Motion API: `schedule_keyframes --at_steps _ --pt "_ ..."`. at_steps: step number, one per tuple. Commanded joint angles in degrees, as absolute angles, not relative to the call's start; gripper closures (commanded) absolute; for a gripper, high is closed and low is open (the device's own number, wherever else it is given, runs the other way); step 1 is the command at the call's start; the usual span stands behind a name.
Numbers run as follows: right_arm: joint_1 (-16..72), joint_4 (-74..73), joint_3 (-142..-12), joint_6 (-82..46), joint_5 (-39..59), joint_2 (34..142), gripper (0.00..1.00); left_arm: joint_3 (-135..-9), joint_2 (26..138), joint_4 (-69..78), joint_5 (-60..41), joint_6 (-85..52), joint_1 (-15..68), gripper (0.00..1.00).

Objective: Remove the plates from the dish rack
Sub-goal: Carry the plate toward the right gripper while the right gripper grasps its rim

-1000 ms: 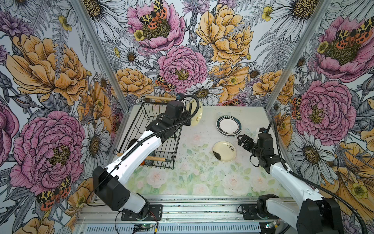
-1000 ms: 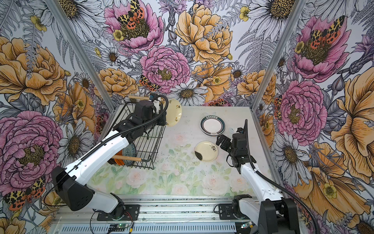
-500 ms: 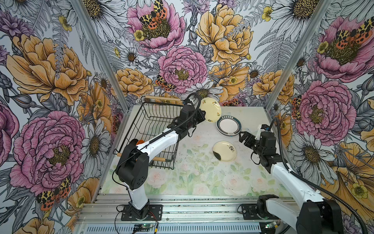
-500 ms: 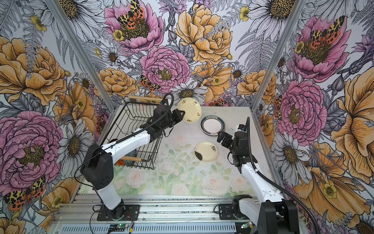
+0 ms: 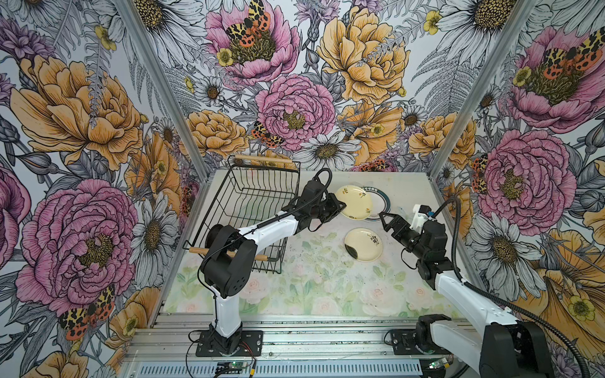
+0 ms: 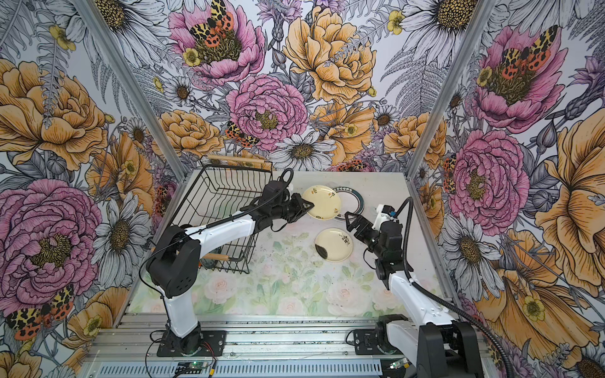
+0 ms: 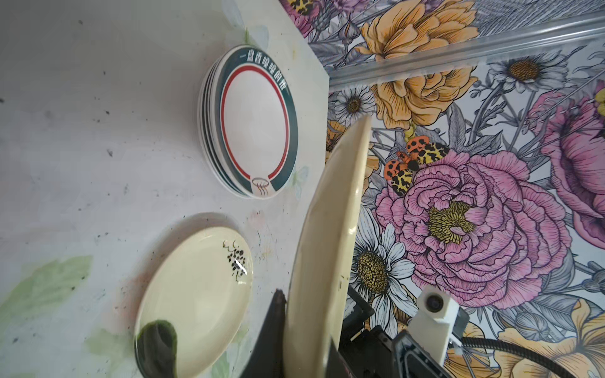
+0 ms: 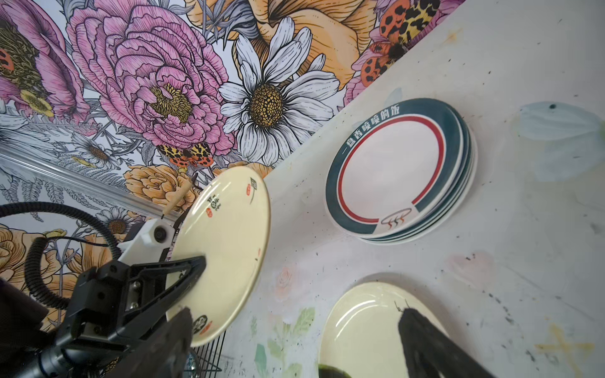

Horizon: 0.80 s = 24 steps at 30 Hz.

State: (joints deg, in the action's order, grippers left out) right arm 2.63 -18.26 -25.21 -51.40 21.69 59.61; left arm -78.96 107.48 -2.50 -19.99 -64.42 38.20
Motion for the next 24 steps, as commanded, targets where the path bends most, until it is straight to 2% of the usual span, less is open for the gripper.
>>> schedule_keyframes --at_steps 1,6,14,20,24 --pt "2.46 -23.23 -25.21 -55.73 26.09 57.18 0.01 -82.52 107.23 -7.49 -25.38 -63.92 39.11 1.00" --pt "2.46 -21.45 -27.58 -57.17 31.61 57.82 0.01 -80.83 107.57 -4.76 -26.58 -64.94 40.13 1.00" --pt "2.72 -20.71 -28.29 -59.62 34.00 59.67 0.01 -77.29 106.46 1.81 -27.42 -67.32 40.33 1.00" --pt "3.51 -22.12 -29.05 -60.97 34.86 62.64 0.10 -76.18 105.85 3.75 -28.00 -67.80 40.34 1.00" --pt "3.77 -22.91 -29.44 -61.16 34.69 63.87 0.23 -75.69 105.48 4.48 -28.20 -68.04 40.34 1.00"
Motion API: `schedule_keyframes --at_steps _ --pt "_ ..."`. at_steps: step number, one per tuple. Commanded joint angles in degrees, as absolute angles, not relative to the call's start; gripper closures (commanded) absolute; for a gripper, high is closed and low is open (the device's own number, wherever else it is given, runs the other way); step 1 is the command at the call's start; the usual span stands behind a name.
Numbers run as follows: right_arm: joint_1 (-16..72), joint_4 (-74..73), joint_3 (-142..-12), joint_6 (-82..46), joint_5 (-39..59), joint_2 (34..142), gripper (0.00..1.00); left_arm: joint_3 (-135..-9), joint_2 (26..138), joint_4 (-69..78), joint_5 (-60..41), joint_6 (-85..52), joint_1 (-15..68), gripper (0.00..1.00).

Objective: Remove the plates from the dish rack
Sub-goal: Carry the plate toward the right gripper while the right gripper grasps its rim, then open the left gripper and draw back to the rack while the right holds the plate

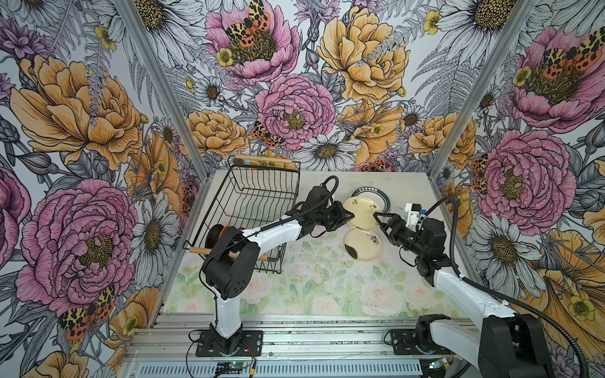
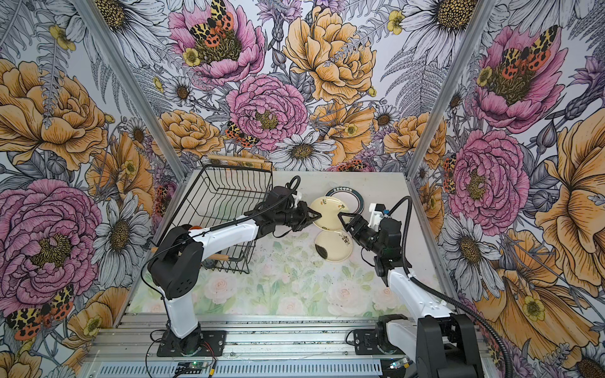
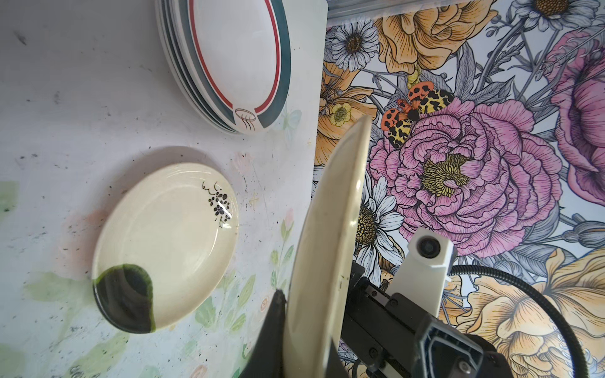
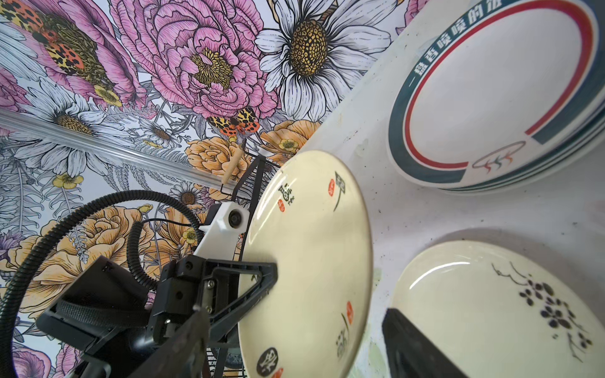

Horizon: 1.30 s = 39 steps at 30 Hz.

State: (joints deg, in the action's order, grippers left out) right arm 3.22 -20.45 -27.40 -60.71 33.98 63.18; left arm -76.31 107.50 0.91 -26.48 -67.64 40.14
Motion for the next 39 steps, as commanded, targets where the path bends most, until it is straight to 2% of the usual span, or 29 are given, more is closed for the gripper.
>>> schedule_keyframes --at_steps 1,5,20,25,27,30,32,34,36,39 --pt "3.92 -23.30 -29.67 -61.24 34.72 64.34 0.29 -75.70 105.56 4.56 -28.20 -68.03 40.34 1.00" --pt "4.55 -25.61 -30.67 -62.47 35.27 66.52 0.46 -75.50 105.98 5.53 -28.56 -69.14 40.34 1.00" --pt "7.20 -31.59 -31.30 -65.29 35.08 69.79 0.75 -75.84 106.59 7.50 -29.87 -70.10 40.99 1.00" --pt "7.21 -32.26 -31.37 -65.90 34.77 69.65 0.91 -76.03 106.93 7.56 -30.33 -69.87 41.02 1.00" --pt "7.30 -32.17 -31.37 -66.03 34.73 69.50 0.92 -76.03 107.27 7.03 -30.32 -69.99 41.09 0.99" --pt "7.37 -31.76 -31.30 -66.09 34.62 69.11 0.94 -76.09 107.66 6.87 -30.32 -70.00 41.04 0.87" --pt "7.32 -30.64 -31.37 -65.37 34.07 68.50 0.95 -76.02 107.29 7.47 -30.39 -69.51 41.21 0.70" --pt "7.37 -28.66 -31.56 -63.74 32.90 67.52 0.98 -75.78 106.17 7.30 -29.79 -68.80 41.43 0.60" --pt "7.29 -25.57 -32.37 -61.20 31.68 66.34 1.00 -75.26 104.91 5.78 -28.57 -67.63 41.44 0.52" --pt "6.97 -19.99 -34.90 -56.69 30.17 65.36 1.00 -75.23 101.14 2.45 -27.30 -65.30 41.32 0.46"
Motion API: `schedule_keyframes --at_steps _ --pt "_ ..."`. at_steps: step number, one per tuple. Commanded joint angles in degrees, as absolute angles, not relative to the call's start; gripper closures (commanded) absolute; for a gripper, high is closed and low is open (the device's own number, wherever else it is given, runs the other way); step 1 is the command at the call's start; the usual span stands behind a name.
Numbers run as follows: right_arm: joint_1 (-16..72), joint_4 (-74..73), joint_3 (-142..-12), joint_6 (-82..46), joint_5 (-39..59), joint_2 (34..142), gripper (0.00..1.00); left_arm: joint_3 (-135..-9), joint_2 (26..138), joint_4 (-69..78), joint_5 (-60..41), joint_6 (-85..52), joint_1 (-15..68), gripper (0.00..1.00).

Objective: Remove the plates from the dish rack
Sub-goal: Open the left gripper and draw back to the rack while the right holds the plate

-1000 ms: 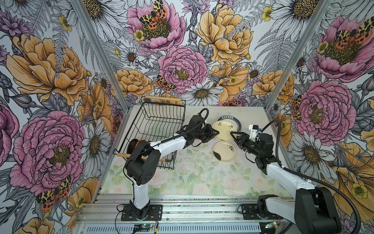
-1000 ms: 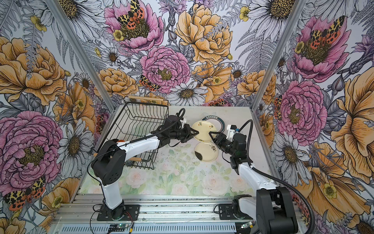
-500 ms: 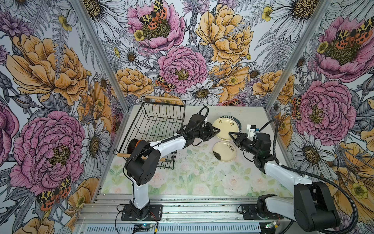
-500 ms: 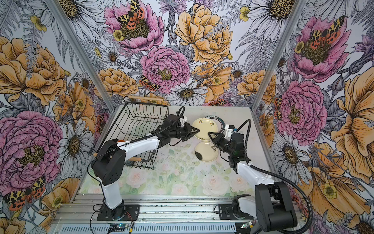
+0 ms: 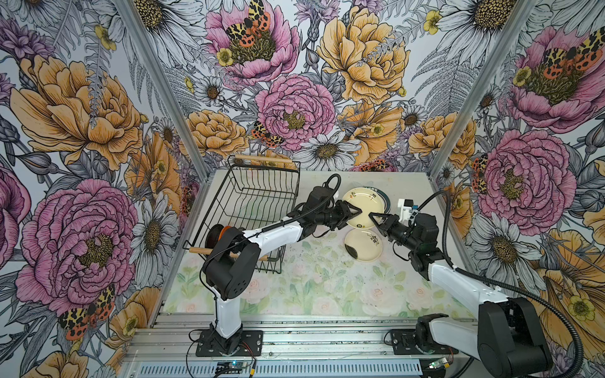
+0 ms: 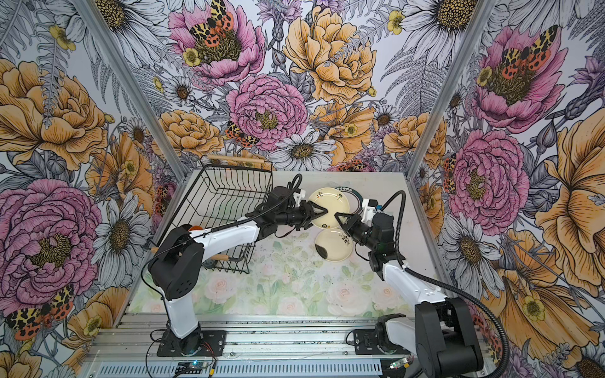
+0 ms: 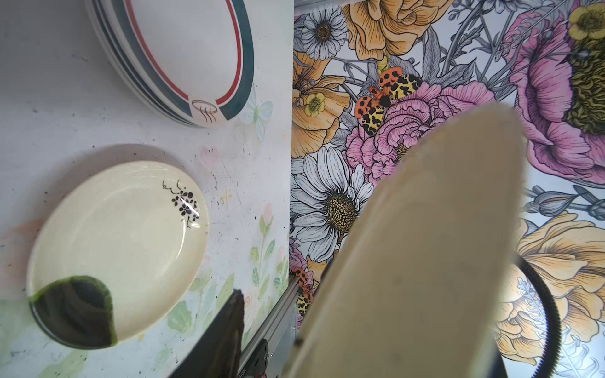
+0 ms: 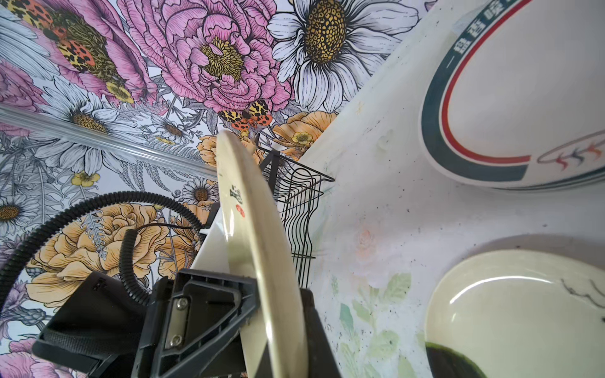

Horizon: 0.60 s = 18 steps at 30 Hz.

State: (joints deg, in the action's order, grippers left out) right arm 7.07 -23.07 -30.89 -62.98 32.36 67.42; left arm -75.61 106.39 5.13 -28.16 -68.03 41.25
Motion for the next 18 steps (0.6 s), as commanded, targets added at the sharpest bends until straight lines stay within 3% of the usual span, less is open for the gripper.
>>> schedule_keyframes --at_steps 1,10,18 --pt "6.87 -18.41 -35.99 -55.43 29.92 65.39 1.00 -75.35 100.56 1.77 -27.26 -64.71 41.31 0.45" --pt "6.63 5.04 -55.80 -28.83 21.88 66.46 1.00 -76.17 91.20 -14.29 -24.72 -53.00 40.25 0.40" --pt "6.24 10.16 -61.73 -9.43 11.70 61.86 1.00 -72.67 76.38 -37.54 -11.36 -39.06 33.60 0.29"
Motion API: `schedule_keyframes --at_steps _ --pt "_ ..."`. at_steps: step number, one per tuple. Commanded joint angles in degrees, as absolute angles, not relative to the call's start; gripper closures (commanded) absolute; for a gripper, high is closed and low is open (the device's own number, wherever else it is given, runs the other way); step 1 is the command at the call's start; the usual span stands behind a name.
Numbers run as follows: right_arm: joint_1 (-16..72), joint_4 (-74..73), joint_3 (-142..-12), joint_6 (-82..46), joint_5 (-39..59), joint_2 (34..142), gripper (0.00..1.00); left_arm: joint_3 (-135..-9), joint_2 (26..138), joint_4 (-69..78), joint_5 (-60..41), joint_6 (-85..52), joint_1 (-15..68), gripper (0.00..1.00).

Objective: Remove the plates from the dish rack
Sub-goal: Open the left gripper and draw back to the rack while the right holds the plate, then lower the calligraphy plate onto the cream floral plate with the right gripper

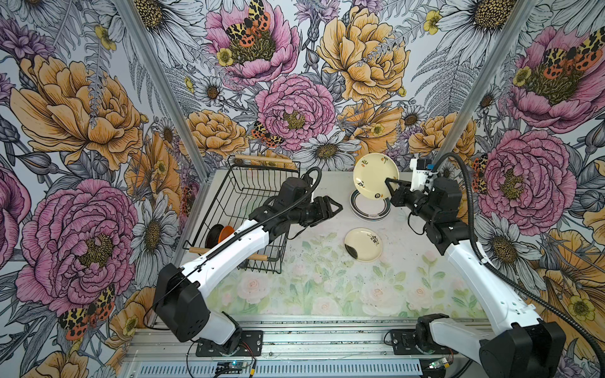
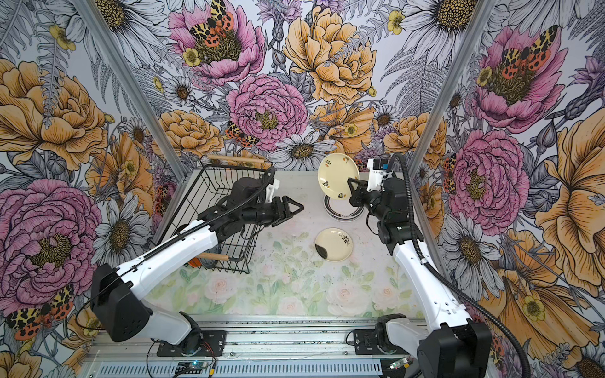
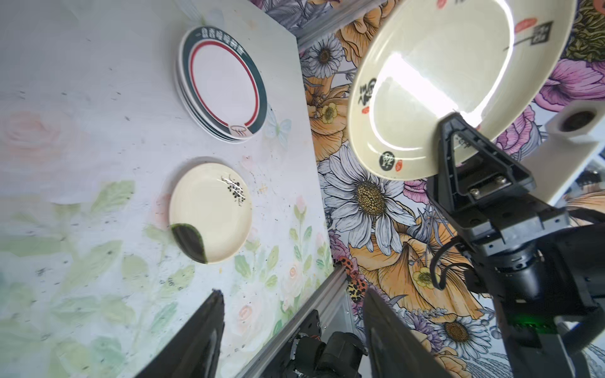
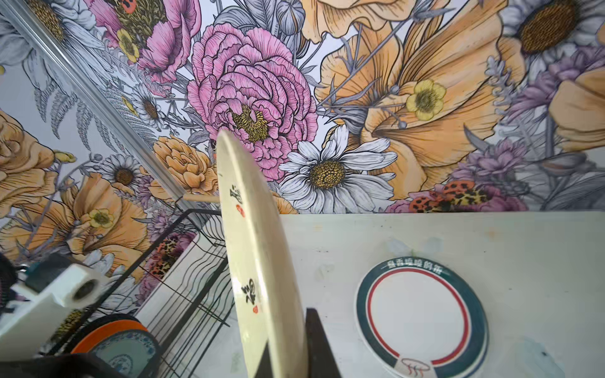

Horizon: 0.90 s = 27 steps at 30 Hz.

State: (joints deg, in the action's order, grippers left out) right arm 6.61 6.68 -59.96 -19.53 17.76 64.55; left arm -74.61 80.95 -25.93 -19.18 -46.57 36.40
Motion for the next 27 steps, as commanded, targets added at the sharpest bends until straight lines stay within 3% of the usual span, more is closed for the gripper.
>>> schedule_keyframes --at_steps 1,8,9,12,20,27 --pt "6.15 10.64 -61.47 -8.39 8.98 60.81 1.00 -71.53 74.41 -39.76 -10.02 -38.17 31.91 0.27" --pt "5.50 17.23 -57.79 -11.78 -12.29 52.76 1.00 -68.13 65.58 -53.27 -0.40 -33.89 21.41 0.17" --pt "5.27 20.27 -58.07 -14.45 -14.95 52.34 1.00 -68.12 65.10 -54.57 0.14 -33.46 20.11 0.04" --pt "4.50 27.69 -56.64 -21.30 -18.45 50.39 1.00 -67.52 63.80 -56.15 0.15 -32.32 16.87 0.01" --pt "3.00 43.37 -48.67 -36.10 -15.64 43.12 1.00 -67.46 63.32 -57.75 1.27 -29.79 12.69 0.01" --pt "2.81 46.13 -39.68 -45.52 -1.17 40.64 1.00 -67.57 62.26 -57.36 1.84 -28.72 12.89 0.01"
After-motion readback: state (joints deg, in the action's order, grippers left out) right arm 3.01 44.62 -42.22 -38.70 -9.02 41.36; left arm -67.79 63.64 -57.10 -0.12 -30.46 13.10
